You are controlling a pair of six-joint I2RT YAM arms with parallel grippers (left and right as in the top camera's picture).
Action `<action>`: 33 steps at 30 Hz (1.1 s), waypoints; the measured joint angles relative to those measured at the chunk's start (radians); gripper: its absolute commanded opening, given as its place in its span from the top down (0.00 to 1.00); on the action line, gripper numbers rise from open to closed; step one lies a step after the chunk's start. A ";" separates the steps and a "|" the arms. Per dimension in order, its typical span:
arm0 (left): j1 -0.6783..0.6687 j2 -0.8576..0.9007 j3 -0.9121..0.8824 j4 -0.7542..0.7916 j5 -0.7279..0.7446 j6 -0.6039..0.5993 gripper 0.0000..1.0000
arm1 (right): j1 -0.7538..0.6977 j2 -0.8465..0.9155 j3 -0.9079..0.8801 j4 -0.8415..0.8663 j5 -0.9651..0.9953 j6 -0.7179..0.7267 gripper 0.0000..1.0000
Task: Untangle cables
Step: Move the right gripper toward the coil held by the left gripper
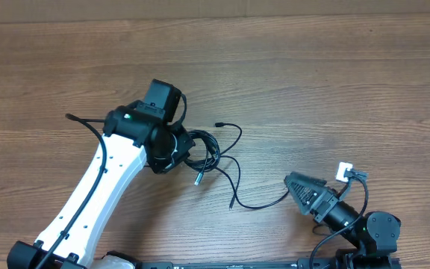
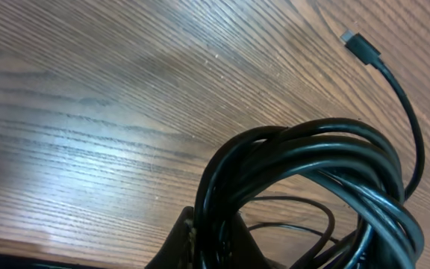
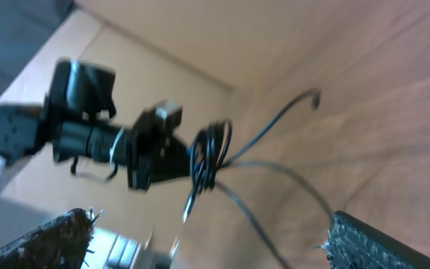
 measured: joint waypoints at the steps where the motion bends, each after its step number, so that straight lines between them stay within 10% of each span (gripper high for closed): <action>1: -0.012 0.000 0.000 0.003 -0.005 -0.001 0.96 | 0.000 0.000 0.000 -0.004 -0.023 0.000 0.01; 15: -0.119 0.000 0.000 0.036 -0.106 0.214 0.96 | 0.000 0.236 0.021 -0.008 -0.105 -0.063 0.01; 33: -0.119 0.000 -0.002 0.232 -0.176 0.657 0.96 | 0.000 0.950 0.399 0.087 -0.029 -0.326 0.08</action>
